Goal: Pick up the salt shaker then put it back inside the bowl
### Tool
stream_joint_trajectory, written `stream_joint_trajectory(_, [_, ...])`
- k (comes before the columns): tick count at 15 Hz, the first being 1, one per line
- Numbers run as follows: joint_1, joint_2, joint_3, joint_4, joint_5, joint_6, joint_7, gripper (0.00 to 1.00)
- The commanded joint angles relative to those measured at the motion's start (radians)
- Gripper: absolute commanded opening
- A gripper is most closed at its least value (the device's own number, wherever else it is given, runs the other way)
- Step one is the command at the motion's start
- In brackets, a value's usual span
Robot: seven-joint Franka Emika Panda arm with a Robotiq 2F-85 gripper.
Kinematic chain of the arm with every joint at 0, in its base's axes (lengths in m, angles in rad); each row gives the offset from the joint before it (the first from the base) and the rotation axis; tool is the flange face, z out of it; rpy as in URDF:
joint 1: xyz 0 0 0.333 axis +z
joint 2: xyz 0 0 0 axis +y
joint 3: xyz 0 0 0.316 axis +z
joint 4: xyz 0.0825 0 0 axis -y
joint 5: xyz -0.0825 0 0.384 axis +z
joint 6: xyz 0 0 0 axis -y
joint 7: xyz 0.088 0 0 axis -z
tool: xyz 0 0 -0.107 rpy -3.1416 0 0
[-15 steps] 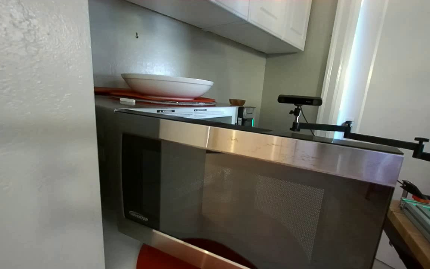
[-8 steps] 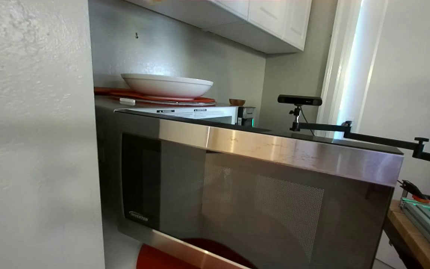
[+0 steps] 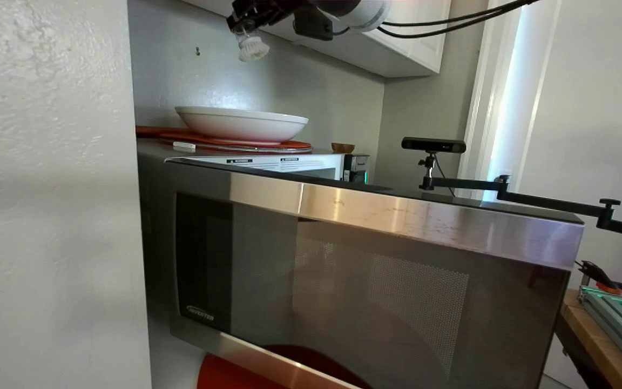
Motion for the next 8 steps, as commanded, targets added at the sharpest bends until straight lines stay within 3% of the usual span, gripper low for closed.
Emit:
stream_joint_trajectory(1, [0.107,0.068,-0.17,0.027,-0.001,0.048,0.129,0.38])
stream_joint_trajectory(8, [0.323,0.264,-0.52,0.037,0.081,0.128,0.35,0.38])
